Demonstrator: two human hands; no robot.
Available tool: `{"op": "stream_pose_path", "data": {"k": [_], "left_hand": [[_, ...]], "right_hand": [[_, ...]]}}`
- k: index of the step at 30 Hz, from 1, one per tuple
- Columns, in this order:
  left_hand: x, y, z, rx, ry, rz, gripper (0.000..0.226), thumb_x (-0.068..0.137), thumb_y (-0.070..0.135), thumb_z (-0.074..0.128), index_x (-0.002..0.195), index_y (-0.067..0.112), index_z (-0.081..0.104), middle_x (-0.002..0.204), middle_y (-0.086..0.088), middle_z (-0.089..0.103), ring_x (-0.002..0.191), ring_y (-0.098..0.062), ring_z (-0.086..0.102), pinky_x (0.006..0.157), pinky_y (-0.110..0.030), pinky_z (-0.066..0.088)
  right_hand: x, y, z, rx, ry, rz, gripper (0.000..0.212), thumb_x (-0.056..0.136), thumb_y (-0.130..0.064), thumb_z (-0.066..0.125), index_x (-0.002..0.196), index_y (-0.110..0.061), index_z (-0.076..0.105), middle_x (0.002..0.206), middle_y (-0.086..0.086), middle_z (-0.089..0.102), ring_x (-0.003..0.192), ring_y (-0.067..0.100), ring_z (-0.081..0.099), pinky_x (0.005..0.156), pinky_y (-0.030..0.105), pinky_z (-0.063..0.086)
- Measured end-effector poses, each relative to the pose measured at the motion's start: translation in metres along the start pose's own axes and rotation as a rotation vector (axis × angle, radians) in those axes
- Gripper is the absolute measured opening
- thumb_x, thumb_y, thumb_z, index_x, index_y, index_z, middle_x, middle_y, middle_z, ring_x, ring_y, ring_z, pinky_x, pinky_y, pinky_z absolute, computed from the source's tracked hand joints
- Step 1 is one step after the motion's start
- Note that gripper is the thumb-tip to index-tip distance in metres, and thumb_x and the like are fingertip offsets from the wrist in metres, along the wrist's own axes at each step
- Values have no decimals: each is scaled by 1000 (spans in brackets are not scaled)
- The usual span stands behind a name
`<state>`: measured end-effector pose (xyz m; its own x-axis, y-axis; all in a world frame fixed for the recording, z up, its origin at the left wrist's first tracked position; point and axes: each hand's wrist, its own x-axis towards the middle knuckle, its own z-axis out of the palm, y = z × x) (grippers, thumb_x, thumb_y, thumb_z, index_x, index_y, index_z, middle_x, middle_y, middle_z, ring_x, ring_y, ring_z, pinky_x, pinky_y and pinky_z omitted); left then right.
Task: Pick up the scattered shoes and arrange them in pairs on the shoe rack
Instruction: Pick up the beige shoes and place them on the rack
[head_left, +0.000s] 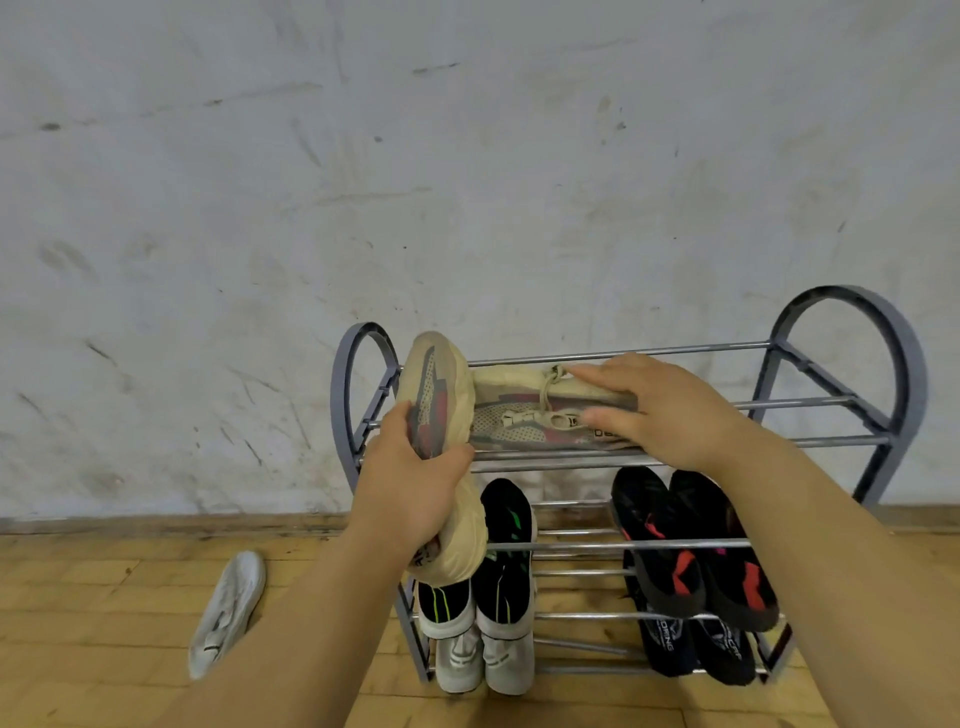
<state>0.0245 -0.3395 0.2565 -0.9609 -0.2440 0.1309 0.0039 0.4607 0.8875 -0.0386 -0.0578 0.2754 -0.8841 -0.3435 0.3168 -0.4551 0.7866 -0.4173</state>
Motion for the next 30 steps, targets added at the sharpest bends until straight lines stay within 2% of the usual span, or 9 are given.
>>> {"op": "stream_pose_path", "data": {"k": [5, 9, 11, 13, 16, 21, 25, 28, 30], "left_hand": [[-1, 5, 6, -18, 13, 8, 84, 90, 37, 72, 160, 30, 24, 158, 6, 39, 133, -17, 47, 96, -31, 39], [3, 8, 14, -20, 23, 19, 89, 87, 46, 72, 159, 33, 22, 157, 6, 38, 130, -16, 49, 94, -32, 41], [5, 12, 20, 24, 24, 44, 91, 84, 51, 71, 158, 34, 22, 154, 4, 39, 120, -14, 50, 92, -32, 42], [6, 20, 27, 100, 24, 74, 90, 84, 51, 70, 157, 31, 22, 149, 1, 38, 114, -14, 49, 90, -31, 43], [11, 29, 38, 194, 28, 86, 87, 85, 53, 69, 155, 27, 24, 144, -5, 30, 121, -26, 49, 95, -33, 43], [14, 34, 50, 275, -29, 23, 88, 80, 65, 72, 149, 23, 36, 139, -10, 27, 121, -34, 48, 106, -42, 46], [12, 33, 42, 166, -147, 13, 85, 81, 68, 68, 150, 26, 42, 141, -5, 42, 116, -27, 56, 100, -41, 51], [3, 33, 29, 33, -231, 38, 69, 84, 55, 75, 143, 34, 45, 122, 14, 53, 104, -8, 57, 85, -24, 48], [-2, 23, 24, 63, -268, 47, 83, 72, 62, 79, 144, 38, 44, 132, 16, 51, 114, -7, 56, 97, -29, 50]], "right_hand": [[-8, -12, 3, 119, 174, -39, 30, 102, -42, 55, 130, -47, 64, 101, -20, 64, 98, -1, 55, 87, 15, 40], [-19, -18, -1, 375, 414, 307, 30, 104, -39, 53, 130, -37, 68, 119, -20, 65, 108, 1, 56, 90, 22, 42], [-22, -20, -1, 726, 375, 475, 30, 105, -39, 49, 130, -41, 66, 123, -15, 70, 102, 8, 66, 77, 27, 52], [-33, -31, 5, 918, 253, 557, 27, 107, -38, 48, 127, -47, 63, 112, -10, 75, 92, 14, 72, 62, 31, 58], [-47, -27, 24, 809, 166, 517, 32, 106, -39, 48, 128, -60, 57, 115, -12, 74, 101, 18, 72, 80, 47, 63], [-63, -13, 32, 791, 114, 528, 34, 107, -40, 47, 126, -66, 56, 116, -18, 75, 108, 14, 71, 98, 53, 56], [-68, -12, 32, 829, 104, 515, 34, 107, -40, 48, 133, -61, 55, 114, -14, 76, 105, 14, 73, 99, 55, 55], [-68, -13, 30, 906, 108, 515, 34, 107, -37, 49, 137, -53, 56, 112, -12, 77, 103, 14, 74, 98, 53, 56], [-67, -15, 28, 996, 103, 537, 36, 108, -31, 50, 139, -47, 56, 114, -8, 77, 101, 17, 75, 87, 47, 61]]}}
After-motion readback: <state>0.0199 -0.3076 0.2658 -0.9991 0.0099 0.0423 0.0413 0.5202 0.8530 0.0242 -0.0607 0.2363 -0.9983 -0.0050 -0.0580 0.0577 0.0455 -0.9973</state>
